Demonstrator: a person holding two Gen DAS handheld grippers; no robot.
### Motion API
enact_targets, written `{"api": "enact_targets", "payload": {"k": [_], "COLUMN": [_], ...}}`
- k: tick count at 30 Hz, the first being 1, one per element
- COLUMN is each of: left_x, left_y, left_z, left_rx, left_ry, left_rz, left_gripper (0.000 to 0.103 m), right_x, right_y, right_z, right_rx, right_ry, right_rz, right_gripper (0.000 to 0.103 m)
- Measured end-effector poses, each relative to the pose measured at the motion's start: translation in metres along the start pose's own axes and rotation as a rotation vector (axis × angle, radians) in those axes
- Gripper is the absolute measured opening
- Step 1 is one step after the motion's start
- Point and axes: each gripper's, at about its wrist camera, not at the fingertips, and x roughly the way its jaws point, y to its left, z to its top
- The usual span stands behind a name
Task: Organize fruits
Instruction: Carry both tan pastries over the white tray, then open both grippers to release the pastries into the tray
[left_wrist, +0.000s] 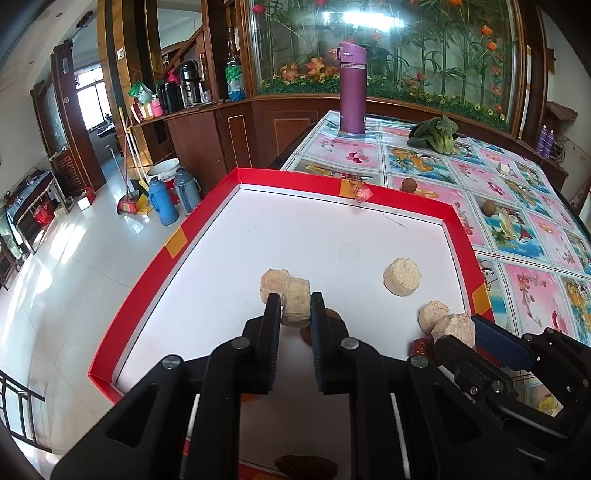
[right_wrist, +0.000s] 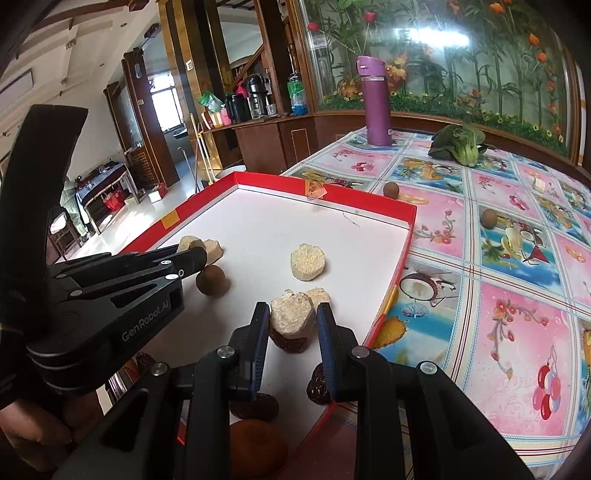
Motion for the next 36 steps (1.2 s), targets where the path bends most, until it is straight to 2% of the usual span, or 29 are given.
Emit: {"api": "enact_targets", "payload": {"k": [17, 20, 21, 24, 27, 36], "left_x": [0.002, 0.001, 0.001, 0.002, 0.003, 0.002], "left_y": [-0.002, -0.003, -0.003, -0.004, -0.005, -0.002], "left_z": [0.000, -0.001, -0.001, -0.001, 0.000, 0.000], "left_rx": [0.010, 0.010, 0.010, 0.008, 0.003, -0.015], "left_ry": [-0.001, -0.008, -0.008, -0.005, -0.006, -0.007], "left_rz": [0.015, 0.023, 0.024, 0.026, 0.031, 0.050], "left_gripper": [0.020, 0.041, 0.051, 0.055, 0.064, 0.074], "right_x": [0.000, 0.000, 0.000, -0.001, -0.002, -0.005], "right_y": [-0.001, -0.003, -0.003, -0.006, -0.010, -0.020], "right_z": [0.000, 0.001, 0.001, 0.002, 0.002, 0.002], "right_rx": [0.009, 0.016, 0.020, 0.036, 0.057, 0.106], "right_ry": [0.010, 0.008, 0.007, 0.000, -0.005, -0.028], "right_rz": [0.020, 0.033, 0.036, 0.052, 0.069, 0.121], "right_gripper": [0.026, 0.026, 0.026, 0.027, 0.028, 0.037]}}
